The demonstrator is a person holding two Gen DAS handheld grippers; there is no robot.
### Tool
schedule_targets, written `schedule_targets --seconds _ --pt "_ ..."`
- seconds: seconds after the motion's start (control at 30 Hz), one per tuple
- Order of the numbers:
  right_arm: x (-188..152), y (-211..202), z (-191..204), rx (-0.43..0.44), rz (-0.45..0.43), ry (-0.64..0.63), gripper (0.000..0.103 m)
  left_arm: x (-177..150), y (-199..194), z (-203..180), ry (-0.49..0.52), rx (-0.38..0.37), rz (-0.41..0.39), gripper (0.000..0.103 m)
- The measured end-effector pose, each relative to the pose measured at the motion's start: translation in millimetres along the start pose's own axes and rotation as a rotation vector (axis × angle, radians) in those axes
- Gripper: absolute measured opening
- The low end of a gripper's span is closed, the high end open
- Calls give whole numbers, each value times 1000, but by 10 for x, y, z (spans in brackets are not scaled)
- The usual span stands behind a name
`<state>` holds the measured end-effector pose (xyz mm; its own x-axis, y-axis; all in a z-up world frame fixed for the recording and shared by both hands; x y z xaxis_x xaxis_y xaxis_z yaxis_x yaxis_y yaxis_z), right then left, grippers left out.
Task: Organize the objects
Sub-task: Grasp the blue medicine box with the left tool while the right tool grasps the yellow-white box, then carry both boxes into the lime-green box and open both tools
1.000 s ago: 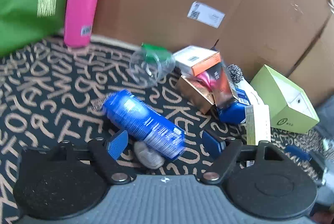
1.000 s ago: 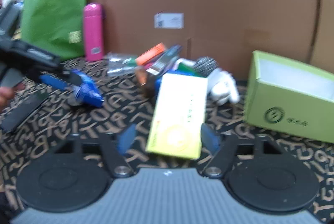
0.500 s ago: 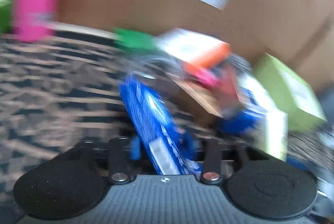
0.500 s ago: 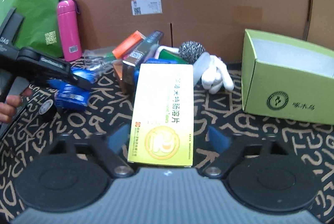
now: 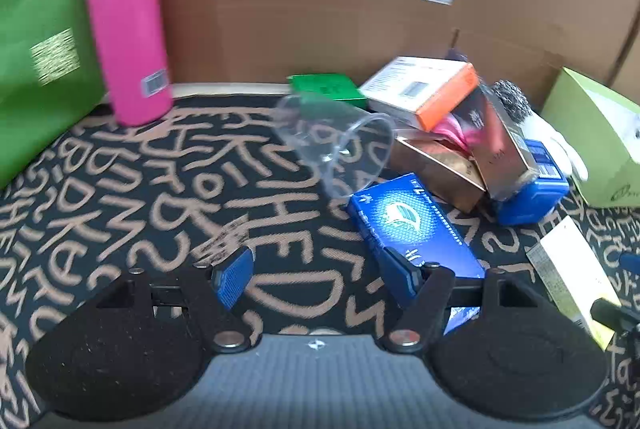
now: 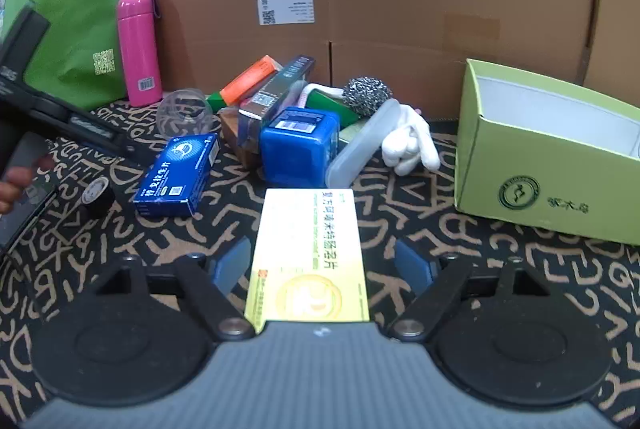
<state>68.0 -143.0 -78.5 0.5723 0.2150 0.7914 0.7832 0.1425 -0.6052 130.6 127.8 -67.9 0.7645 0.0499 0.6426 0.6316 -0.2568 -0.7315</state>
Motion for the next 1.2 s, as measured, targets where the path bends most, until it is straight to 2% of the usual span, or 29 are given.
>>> schedule_targets --seconds 0.07,0.17,0.3,0.37,0.4,0.43,0.47,0.53,0.63,0.73,0.8,0.83,1.03,1.2 --pt "-23 20 28 4 6 8 82 20 -38 -102 -9 -36 -17 73" --pt "-82 11 29 -3 18 11 83 57 57 -375 32 -112 -19 75" --pt "-115 -35 -62 -31 21 31 85 34 419 -701 114 -71 47 76" --pt "-118 -51 -111 -40 21 45 86 22 566 -775 141 -48 54 73" --pt "-118 -52 -124 -43 21 47 86 18 586 -830 184 -32 34 69" --pt "-116 -45 -131 -45 21 47 86 -3 591 -887 238 -51 25 61" --pt "-112 -36 -130 -46 22 46 86 -40 578 -954 283 -117 28 61" --pt "-103 -7 -105 -37 24 40 86 -98 520 -1002 295 -167 50 61" --pt "-82 69 -33 -18 29 29 86 -154 449 -1016 335 -126 64 63" --pt "-56 162 67 -21 31 -8 85 -154 462 -988 326 -69 48 74" --pt "-81 210 112 -29 35 -32 80 -167 449 -974 308 -80 38 72" --pt "-114 238 121 -17 49 -34 65 -180 433 -979 306 -95 35 59" --pt "-175 7 33 -6 27 4 65 -306 266 -1100 322 -213 48 60" --pt "79 -391 -322 -56 -77 55 65 -109 -178 -1472 351 -354 -51 60"
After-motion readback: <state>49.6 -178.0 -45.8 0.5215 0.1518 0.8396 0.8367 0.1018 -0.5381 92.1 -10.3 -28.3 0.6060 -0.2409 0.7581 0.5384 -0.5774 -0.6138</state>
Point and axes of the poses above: each gripper's, at about its wrist camera, not at the fingertips, and y roughly the way its jaws point, z to its left, x to its top, the point moved 6 cm from there along y, roughly the way its jaws point, and after that the axes turned 11 degrees about -x, right-handed, at the moved point
